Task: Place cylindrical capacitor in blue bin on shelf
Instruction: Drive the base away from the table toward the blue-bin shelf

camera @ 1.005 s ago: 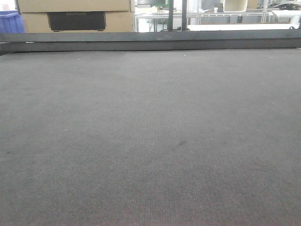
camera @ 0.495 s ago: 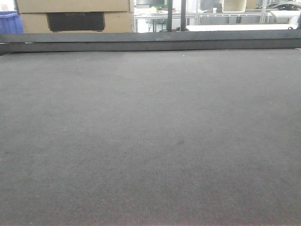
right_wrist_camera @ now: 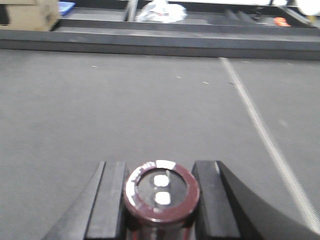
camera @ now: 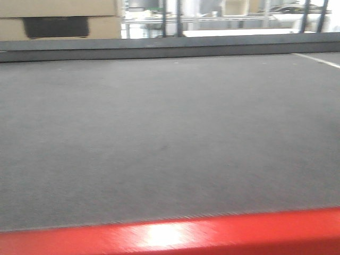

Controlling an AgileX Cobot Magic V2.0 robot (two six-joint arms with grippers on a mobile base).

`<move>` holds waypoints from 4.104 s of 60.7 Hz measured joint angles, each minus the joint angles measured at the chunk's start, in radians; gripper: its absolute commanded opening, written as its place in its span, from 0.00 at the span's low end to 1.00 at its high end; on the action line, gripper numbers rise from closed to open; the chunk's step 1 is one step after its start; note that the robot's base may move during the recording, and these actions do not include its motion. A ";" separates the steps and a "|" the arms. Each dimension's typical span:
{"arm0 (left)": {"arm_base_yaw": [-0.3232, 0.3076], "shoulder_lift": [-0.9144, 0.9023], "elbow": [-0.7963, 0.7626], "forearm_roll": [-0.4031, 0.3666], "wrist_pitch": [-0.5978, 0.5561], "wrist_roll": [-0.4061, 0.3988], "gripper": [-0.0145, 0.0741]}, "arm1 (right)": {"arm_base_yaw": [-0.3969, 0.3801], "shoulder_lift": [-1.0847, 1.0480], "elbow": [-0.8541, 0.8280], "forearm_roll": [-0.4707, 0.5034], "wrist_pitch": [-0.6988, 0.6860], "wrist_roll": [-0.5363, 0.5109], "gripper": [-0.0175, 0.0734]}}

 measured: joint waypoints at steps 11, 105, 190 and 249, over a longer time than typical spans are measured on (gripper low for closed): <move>0.000 -0.011 0.000 0.000 0.000 0.000 0.04 | 0.000 0.000 0.000 0.000 0.000 0.000 0.07; 0.000 -0.013 0.000 0.000 0.000 0.002 0.04 | 0.000 0.000 0.000 -0.004 -0.002 0.000 0.07; 0.000 -0.013 0.000 0.000 0.000 0.002 0.04 | 0.000 0.000 0.000 -0.004 -0.002 0.000 0.07; 0.000 -0.024 0.000 0.000 0.002 0.002 0.04 | 0.000 -0.004 0.000 -0.004 -0.004 0.000 0.07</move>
